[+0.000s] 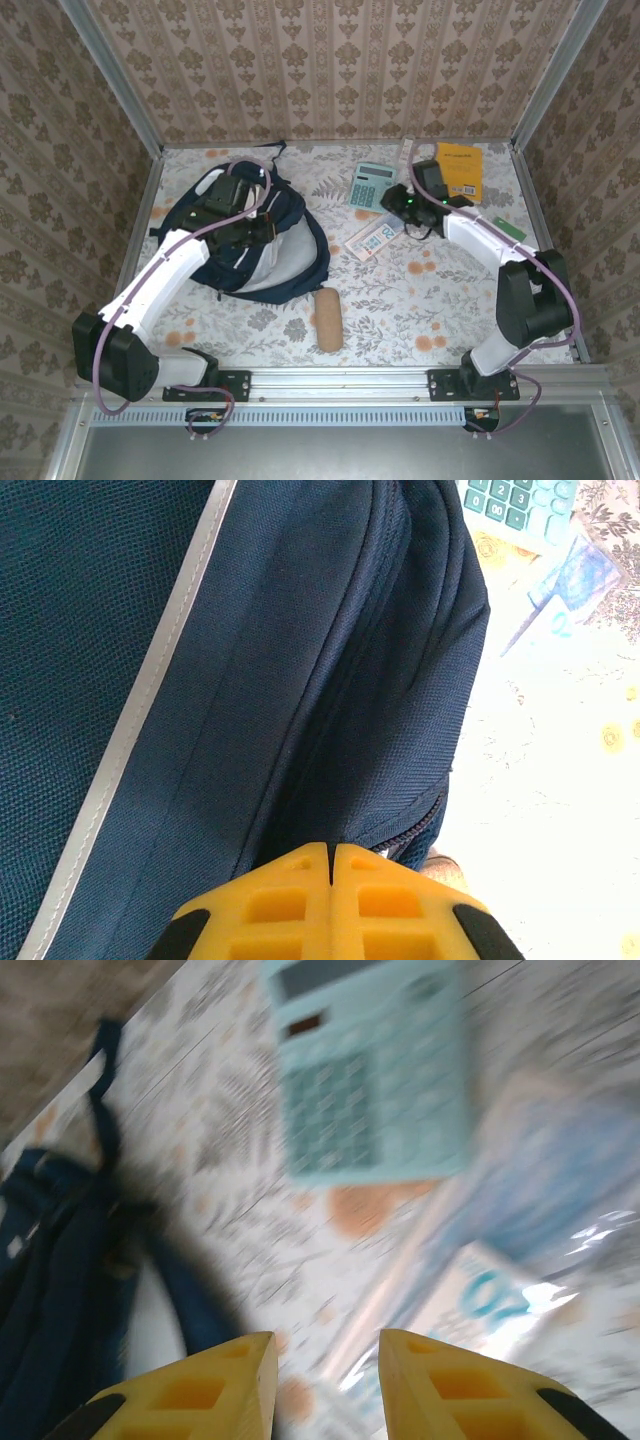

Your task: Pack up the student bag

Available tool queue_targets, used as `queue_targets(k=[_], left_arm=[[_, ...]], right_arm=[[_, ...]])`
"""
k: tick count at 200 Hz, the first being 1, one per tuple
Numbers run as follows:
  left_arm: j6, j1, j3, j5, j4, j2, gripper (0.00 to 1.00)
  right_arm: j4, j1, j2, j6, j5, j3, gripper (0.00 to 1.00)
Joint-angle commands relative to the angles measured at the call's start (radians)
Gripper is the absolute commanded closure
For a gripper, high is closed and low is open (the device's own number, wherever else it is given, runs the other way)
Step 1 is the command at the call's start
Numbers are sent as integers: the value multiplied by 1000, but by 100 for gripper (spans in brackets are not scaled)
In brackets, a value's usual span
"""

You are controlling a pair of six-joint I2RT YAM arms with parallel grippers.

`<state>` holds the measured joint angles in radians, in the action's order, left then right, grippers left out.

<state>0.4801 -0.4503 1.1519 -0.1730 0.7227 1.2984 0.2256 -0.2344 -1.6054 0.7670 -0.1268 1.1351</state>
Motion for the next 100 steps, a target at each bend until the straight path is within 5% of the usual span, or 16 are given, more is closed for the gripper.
queue_targets(k=[1,100], left_arm=[[29,0,-10,2,-26,-10,100],[69,-60,-3,41,-48,-16,97]], right_arm=[[70,93,-59,-82,69,65,68],[290,324,-589,-122,76,663,67]])
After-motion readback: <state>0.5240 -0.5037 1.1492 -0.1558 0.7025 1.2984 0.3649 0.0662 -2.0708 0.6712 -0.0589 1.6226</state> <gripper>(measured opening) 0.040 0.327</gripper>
